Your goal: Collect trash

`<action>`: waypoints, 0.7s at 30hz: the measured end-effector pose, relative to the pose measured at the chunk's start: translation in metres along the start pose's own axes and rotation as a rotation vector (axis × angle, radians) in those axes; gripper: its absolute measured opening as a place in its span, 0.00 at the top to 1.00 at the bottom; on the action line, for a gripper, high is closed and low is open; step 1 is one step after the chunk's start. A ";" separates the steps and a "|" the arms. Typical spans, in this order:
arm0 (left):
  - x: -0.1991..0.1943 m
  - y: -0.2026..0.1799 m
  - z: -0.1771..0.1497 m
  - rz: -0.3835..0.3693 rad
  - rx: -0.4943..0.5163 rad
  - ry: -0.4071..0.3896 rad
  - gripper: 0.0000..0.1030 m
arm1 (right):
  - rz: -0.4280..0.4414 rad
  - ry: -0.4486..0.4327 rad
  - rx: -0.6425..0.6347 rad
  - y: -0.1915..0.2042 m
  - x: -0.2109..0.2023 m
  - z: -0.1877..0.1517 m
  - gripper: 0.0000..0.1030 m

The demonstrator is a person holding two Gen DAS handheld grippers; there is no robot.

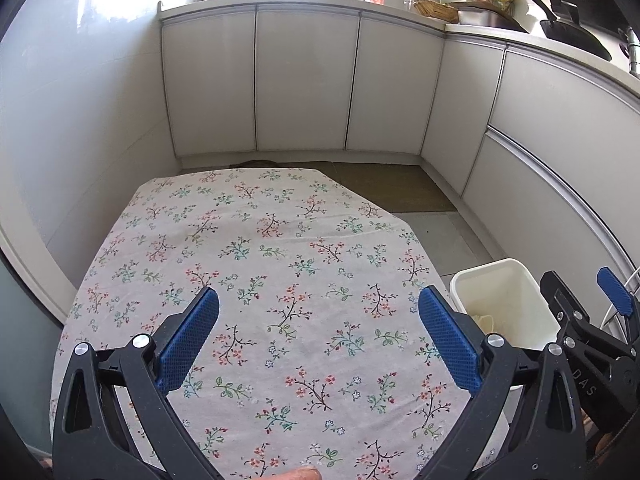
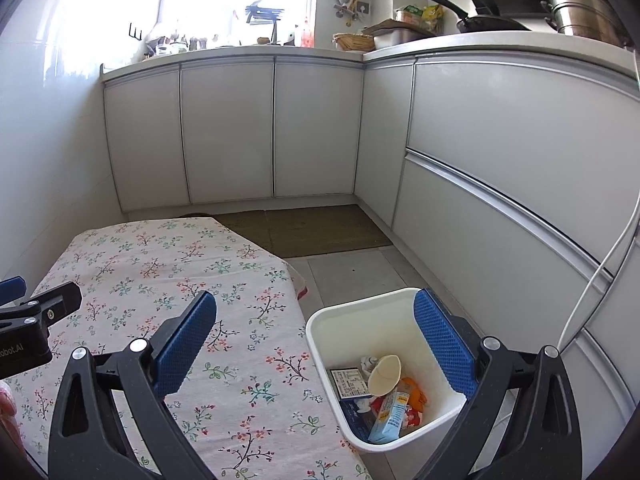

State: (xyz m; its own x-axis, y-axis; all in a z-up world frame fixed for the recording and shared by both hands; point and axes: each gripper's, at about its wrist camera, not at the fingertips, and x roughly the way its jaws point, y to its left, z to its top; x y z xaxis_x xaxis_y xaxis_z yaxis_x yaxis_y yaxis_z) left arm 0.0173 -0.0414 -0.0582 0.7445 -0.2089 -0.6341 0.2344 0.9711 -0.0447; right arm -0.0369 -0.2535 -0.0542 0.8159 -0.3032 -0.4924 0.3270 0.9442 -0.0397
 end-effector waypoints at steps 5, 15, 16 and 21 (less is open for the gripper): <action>0.001 -0.006 0.001 -0.006 0.013 0.002 0.07 | -0.013 0.000 0.001 -0.003 0.000 -0.001 0.07; 0.006 -0.022 0.002 -0.023 0.042 0.009 0.07 | -0.039 0.004 0.014 -0.014 -0.001 -0.003 0.07; 0.006 -0.024 0.002 -0.024 0.046 0.008 0.07 | -0.041 0.003 0.017 -0.015 -0.001 -0.003 0.07; 0.010 -0.028 0.001 -0.027 0.057 0.016 0.07 | -0.048 0.008 0.020 -0.019 0.001 -0.004 0.07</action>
State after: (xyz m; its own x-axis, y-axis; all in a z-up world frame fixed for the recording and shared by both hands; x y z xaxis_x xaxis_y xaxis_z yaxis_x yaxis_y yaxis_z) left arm 0.0188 -0.0705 -0.0627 0.7274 -0.2326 -0.6456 0.2895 0.9570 -0.0185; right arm -0.0440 -0.2714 -0.0577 0.7953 -0.3469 -0.4972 0.3751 0.9258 -0.0460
